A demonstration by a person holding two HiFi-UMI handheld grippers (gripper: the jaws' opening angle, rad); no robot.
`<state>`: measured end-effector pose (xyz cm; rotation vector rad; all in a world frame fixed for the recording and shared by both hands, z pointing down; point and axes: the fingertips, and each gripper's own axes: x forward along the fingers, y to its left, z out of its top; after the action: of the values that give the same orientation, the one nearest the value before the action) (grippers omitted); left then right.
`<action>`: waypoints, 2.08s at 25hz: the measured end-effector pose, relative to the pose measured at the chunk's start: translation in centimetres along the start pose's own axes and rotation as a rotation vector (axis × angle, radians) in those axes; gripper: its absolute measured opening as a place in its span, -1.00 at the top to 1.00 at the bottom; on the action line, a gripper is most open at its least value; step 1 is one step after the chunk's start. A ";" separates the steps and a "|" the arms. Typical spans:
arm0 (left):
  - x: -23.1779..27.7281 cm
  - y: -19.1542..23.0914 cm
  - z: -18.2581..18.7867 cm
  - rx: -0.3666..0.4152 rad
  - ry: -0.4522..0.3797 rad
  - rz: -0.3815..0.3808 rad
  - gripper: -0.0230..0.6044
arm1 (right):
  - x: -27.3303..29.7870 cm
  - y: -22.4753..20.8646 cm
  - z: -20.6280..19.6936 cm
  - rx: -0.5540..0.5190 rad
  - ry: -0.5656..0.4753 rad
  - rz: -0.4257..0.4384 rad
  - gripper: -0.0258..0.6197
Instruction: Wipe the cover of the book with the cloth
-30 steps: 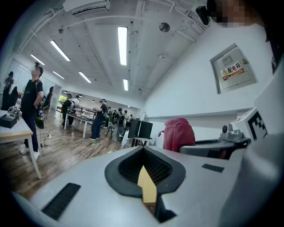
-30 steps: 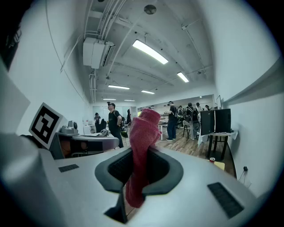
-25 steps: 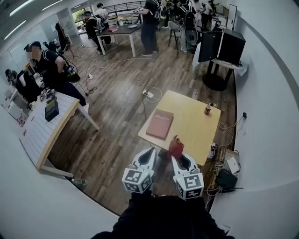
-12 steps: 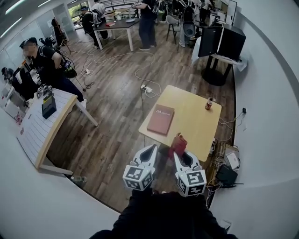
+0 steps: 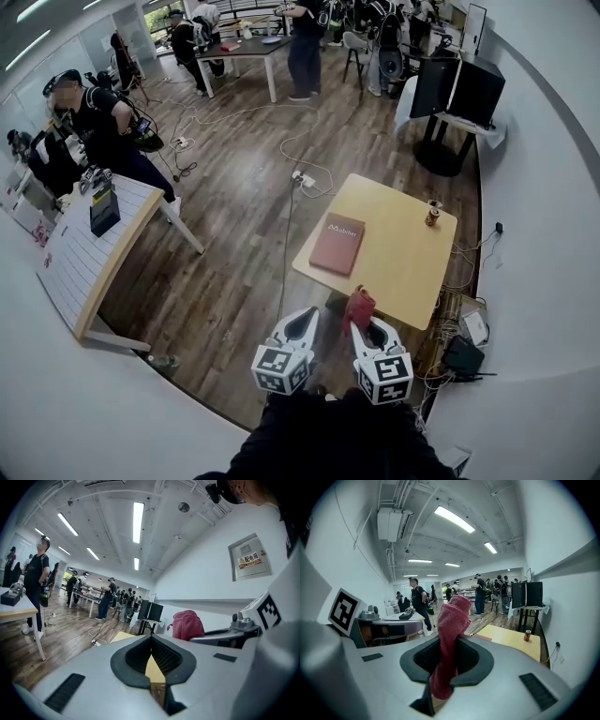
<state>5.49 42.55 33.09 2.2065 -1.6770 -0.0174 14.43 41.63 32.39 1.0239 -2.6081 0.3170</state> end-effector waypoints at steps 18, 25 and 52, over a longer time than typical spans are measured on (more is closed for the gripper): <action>-2.0 5.5 -3.7 -0.075 0.057 0.077 0.81 | 3.1 3.1 -3.1 0.020 0.081 0.017 0.69; 2.0 7.2 -4.0 -0.080 0.094 0.080 0.81 | 7.5 0.1 -3.2 0.055 0.112 0.028 0.69; 29.7 16.7 -3.9 -0.068 0.309 0.118 0.81 | 27.0 -21.6 -0.1 0.172 0.218 0.063 0.69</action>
<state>-0.45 12.17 47.87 1.9415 -1.6022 0.2788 10.64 9.44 44.47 0.9054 -2.4519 0.6405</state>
